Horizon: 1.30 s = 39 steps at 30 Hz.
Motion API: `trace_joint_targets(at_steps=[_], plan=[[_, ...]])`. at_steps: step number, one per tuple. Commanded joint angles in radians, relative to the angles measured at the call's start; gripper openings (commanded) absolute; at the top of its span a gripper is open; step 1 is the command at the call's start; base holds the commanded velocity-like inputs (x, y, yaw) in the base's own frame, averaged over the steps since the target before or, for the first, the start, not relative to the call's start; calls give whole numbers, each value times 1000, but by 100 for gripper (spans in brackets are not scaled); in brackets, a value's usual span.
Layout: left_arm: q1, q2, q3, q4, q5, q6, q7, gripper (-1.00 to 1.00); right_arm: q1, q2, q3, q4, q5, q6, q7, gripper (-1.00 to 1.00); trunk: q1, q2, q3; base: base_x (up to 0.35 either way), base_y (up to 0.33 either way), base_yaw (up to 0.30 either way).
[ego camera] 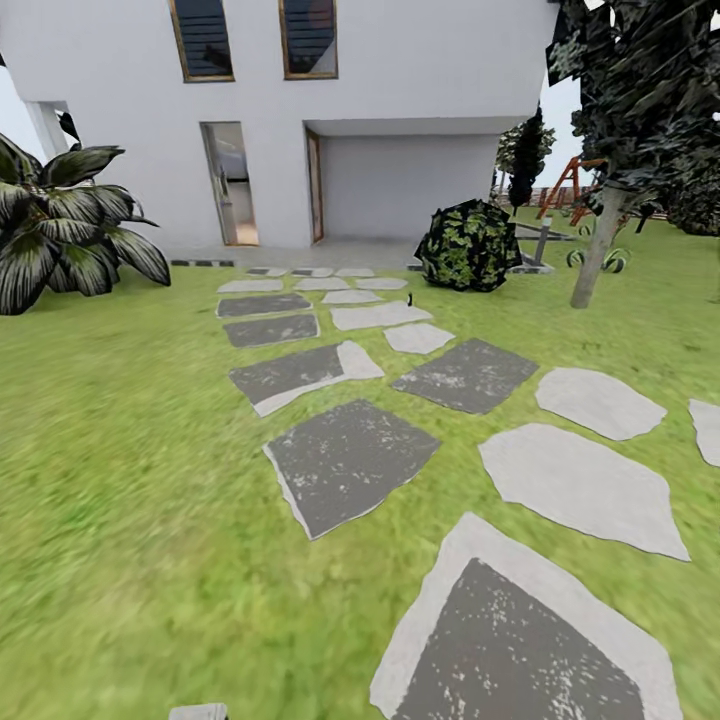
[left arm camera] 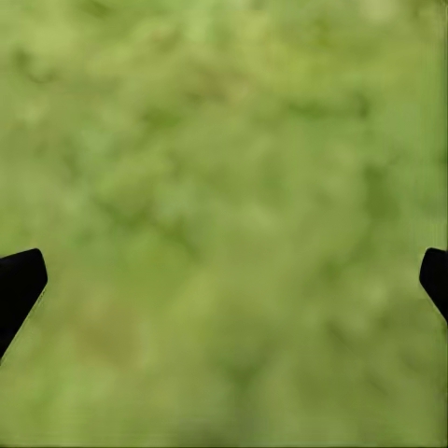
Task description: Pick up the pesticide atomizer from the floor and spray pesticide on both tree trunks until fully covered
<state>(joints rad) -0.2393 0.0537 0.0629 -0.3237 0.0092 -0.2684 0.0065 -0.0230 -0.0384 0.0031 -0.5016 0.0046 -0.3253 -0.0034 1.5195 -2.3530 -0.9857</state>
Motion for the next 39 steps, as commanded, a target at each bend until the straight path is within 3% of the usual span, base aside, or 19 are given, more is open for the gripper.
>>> trace_joint_targets(at_steps=[1,39], plan=[[0,0,0,0,0,0,0,100,0,0,0,0,0,0,0,100,0,0,0,343,0,-18],[0,0,0,1,0,0,1,100,0,0,0,0,0,0,0,100,0,0,0,343,0,-1]])
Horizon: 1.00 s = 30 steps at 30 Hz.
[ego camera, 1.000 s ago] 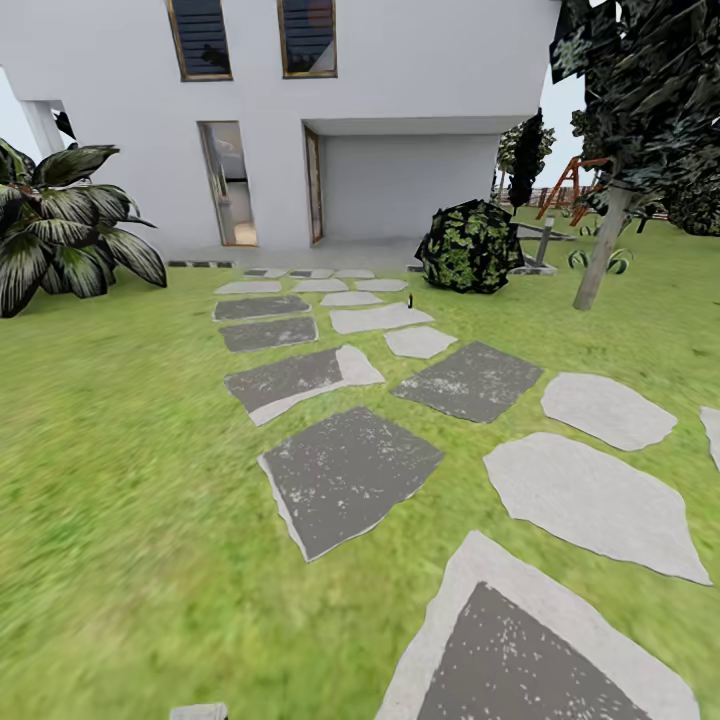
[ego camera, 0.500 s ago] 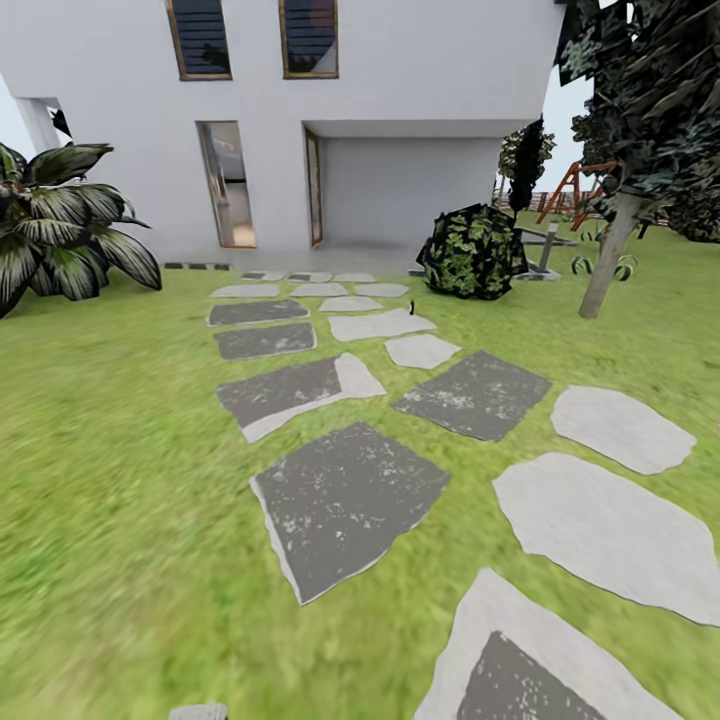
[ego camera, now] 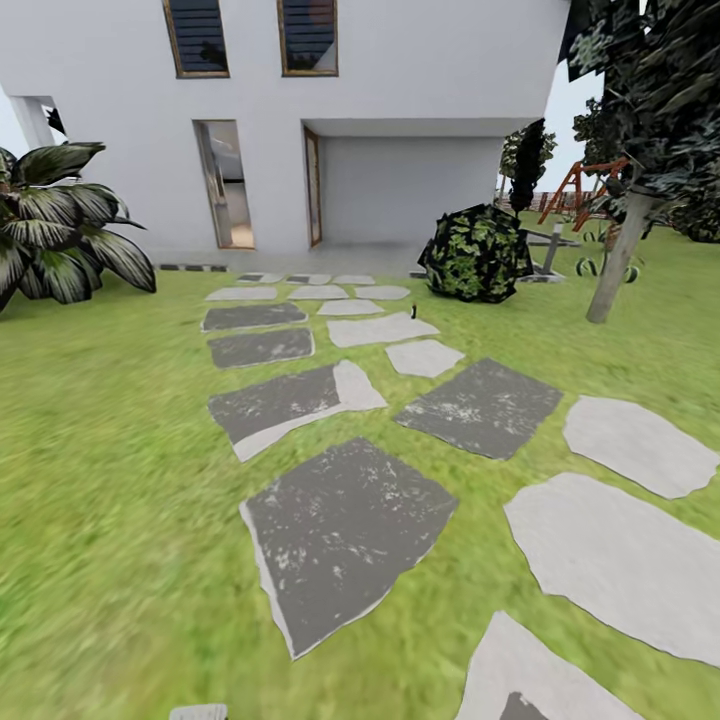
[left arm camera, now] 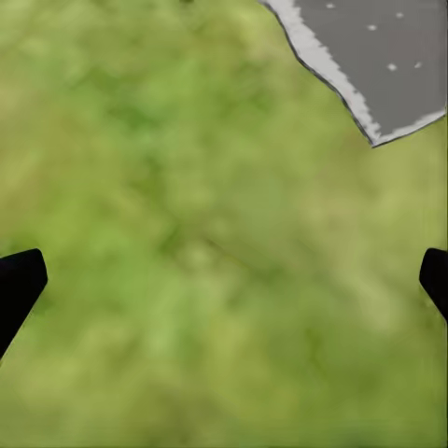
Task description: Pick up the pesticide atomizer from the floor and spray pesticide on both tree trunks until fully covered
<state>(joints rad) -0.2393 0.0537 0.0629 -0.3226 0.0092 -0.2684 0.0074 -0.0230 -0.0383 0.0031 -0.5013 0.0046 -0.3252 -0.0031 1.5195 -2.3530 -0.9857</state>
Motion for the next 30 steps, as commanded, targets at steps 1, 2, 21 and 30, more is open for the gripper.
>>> trace_joint_targets(at_steps=[1,2,21,30], plan=[[0,0,0,0,0,0,0,100,0,0,0,0,0,0,0,100,0,0,0,343,0,0],[0,0,0,0,0,0,0,100,0,0,0,0,0,0,0,100,0,0,0,343,0,0],[0,0,0,0,0,0,0,100,0,0,0,0,0,0,0,100,0,0,0,343,0,0],[0,0,0,-1,0,0,0,100,0,0,0,0,0,0,0,100,0,0,0,343,0,0]])
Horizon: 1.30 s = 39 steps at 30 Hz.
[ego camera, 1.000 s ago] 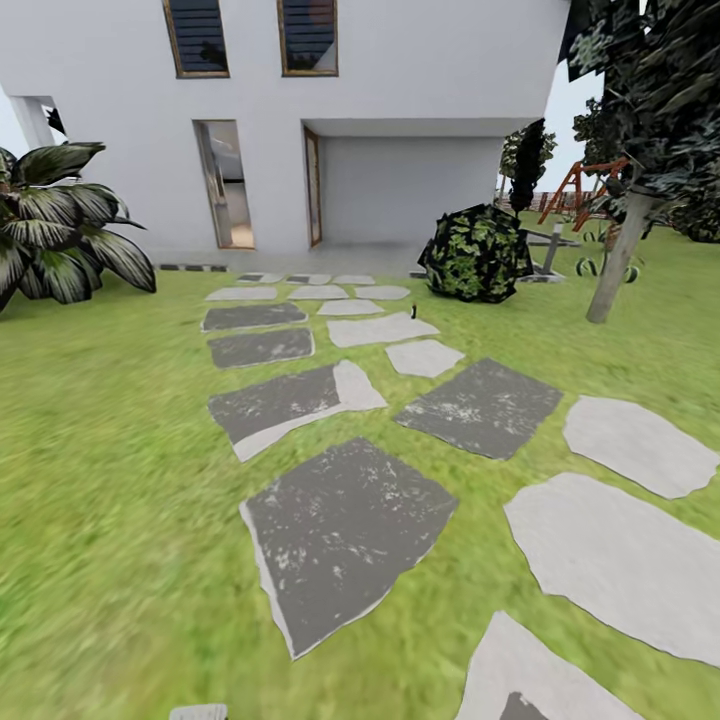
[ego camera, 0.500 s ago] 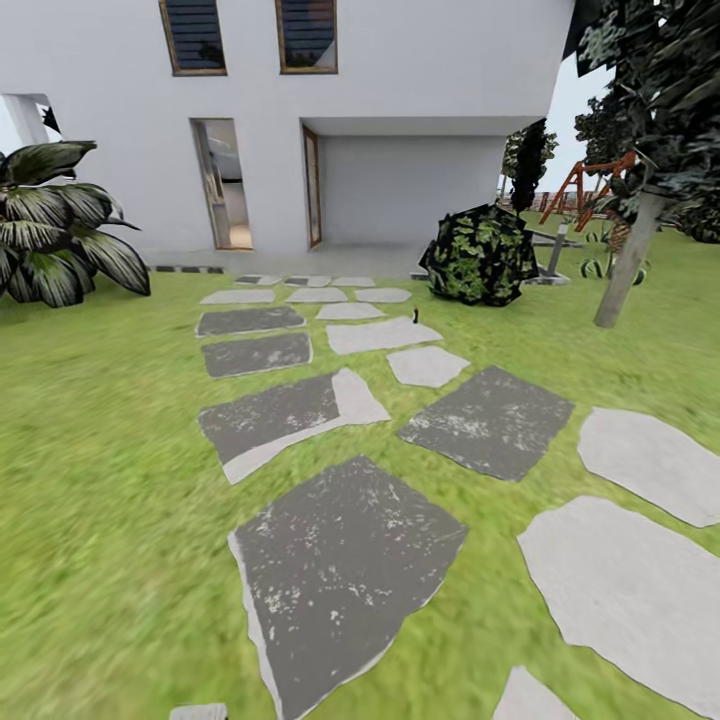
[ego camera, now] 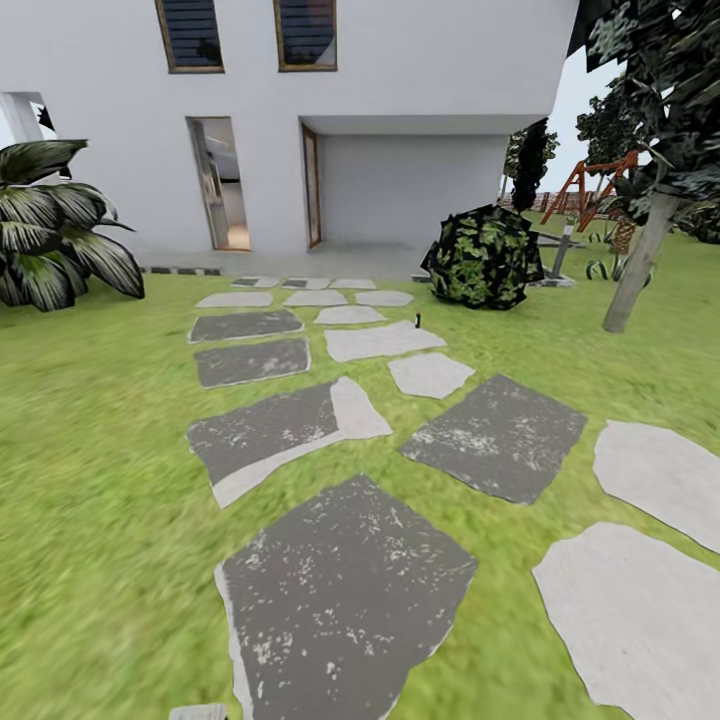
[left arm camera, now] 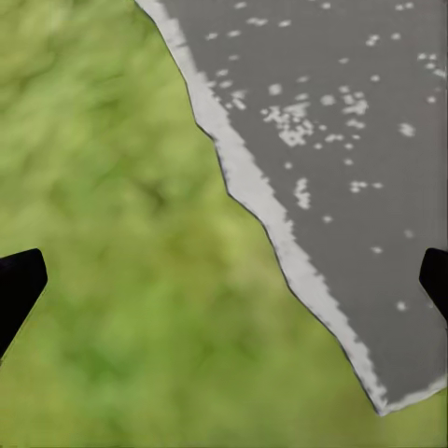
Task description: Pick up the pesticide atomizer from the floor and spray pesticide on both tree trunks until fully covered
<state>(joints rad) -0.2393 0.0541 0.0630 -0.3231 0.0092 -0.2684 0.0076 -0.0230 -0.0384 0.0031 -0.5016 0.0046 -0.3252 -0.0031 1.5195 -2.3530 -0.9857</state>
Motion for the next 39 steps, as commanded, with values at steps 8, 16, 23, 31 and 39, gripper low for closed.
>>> trace_joint_targets(at_steps=[8,16,23,31,39], plan=[[0,1,0,0,0,0,-1,100,0,0,0,0,0,0,0,100,0,0,0,343,0,0],[0,1,0,0,0,0,-1,100,0,0,0,0,0,0,0,100,0,0,0,343,0,0],[0,1,0,1,0,0,-1,100,0,0,0,1,0,0,0,100,0,0,0,343,0,-106],[0,1,0,1,0,0,0,100,0,0,0,0,-1,-1,-1,100,0,0,0,343,0,-212],[0,1,0,1,0,0,0,100,0,0,-1,0,-2,-2,-2,100,0,0,0,343,0,-13]])
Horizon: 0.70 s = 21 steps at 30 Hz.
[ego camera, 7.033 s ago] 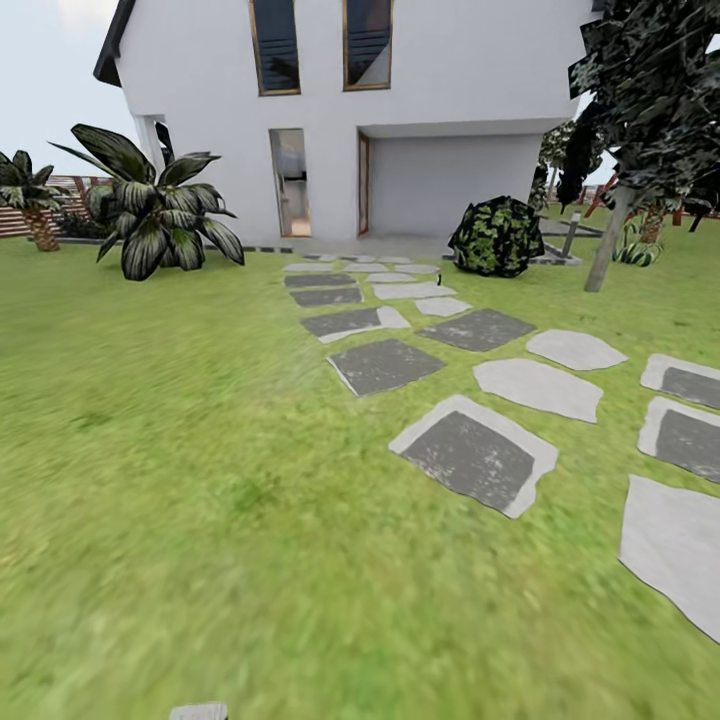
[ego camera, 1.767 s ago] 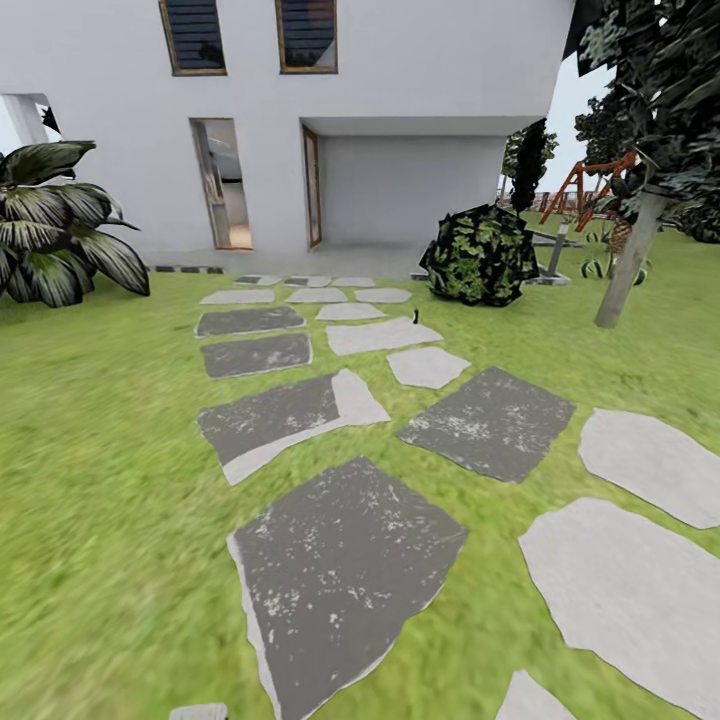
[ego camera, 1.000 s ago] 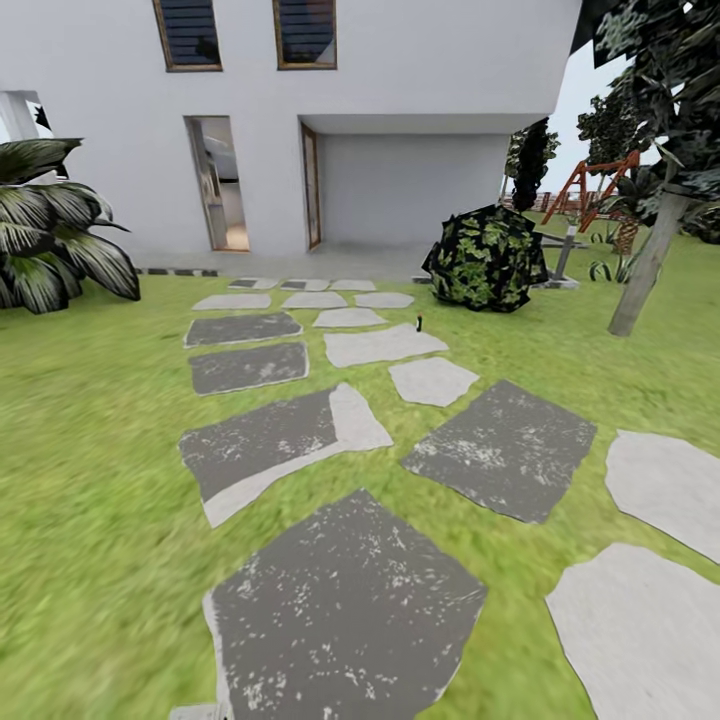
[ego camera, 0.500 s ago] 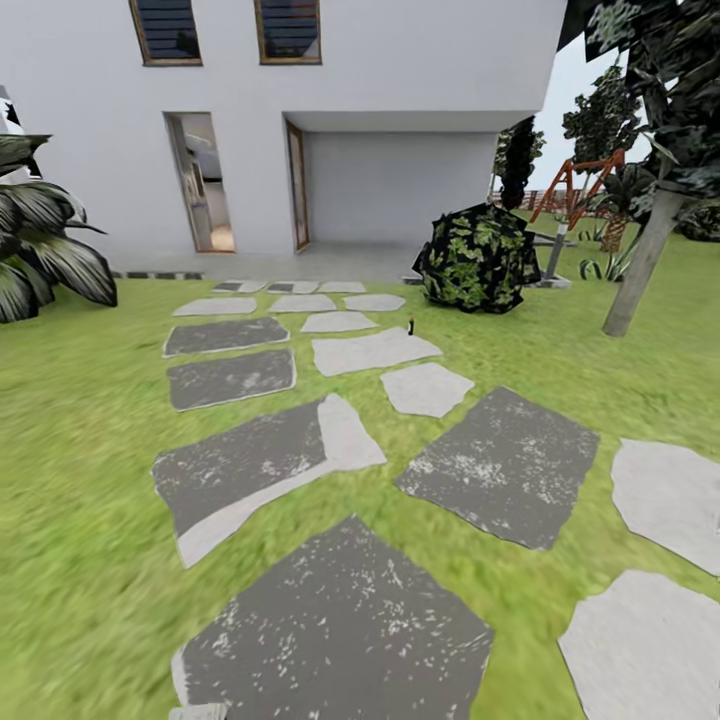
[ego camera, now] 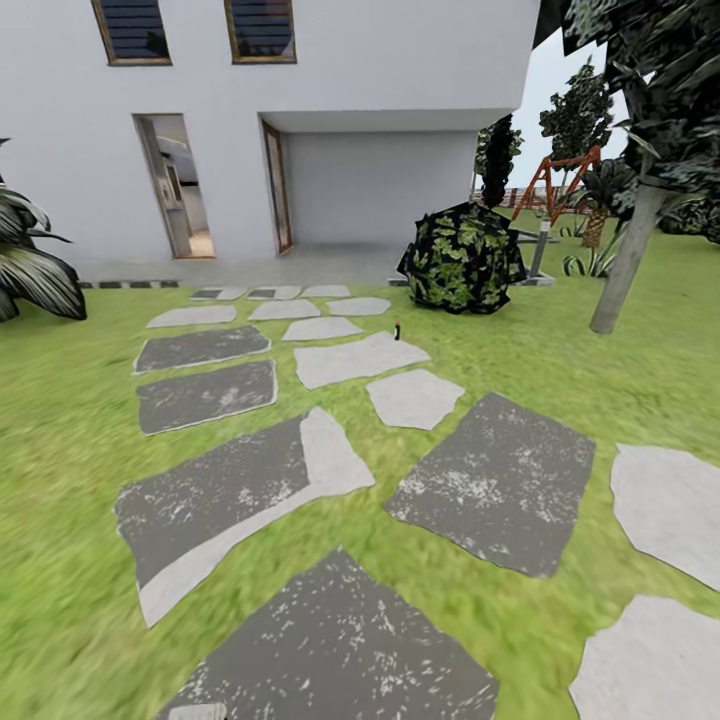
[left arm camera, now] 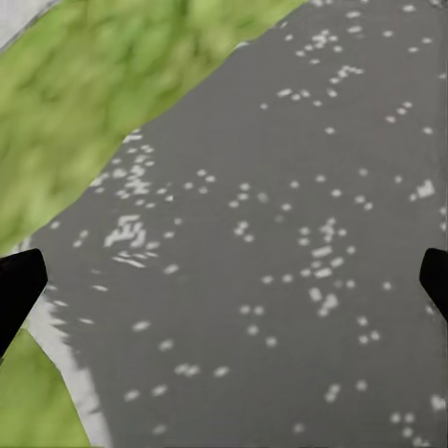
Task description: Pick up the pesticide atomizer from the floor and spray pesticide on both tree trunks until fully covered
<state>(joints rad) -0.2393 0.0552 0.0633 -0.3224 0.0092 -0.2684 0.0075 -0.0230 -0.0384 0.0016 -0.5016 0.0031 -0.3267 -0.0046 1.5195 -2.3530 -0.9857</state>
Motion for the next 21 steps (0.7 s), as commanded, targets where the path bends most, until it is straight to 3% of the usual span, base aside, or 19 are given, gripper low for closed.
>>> trace_joint_targets(at_steps=[1,21], plan=[[0,0,0,0,0,0,0,100,0,0,0,0,0,0,0,100,0,0,0,343,0,-1],[0,0,0,0,0,0,-1,100,0,0,0,0,1,0,0,100,0,0,0,343,0,0]])
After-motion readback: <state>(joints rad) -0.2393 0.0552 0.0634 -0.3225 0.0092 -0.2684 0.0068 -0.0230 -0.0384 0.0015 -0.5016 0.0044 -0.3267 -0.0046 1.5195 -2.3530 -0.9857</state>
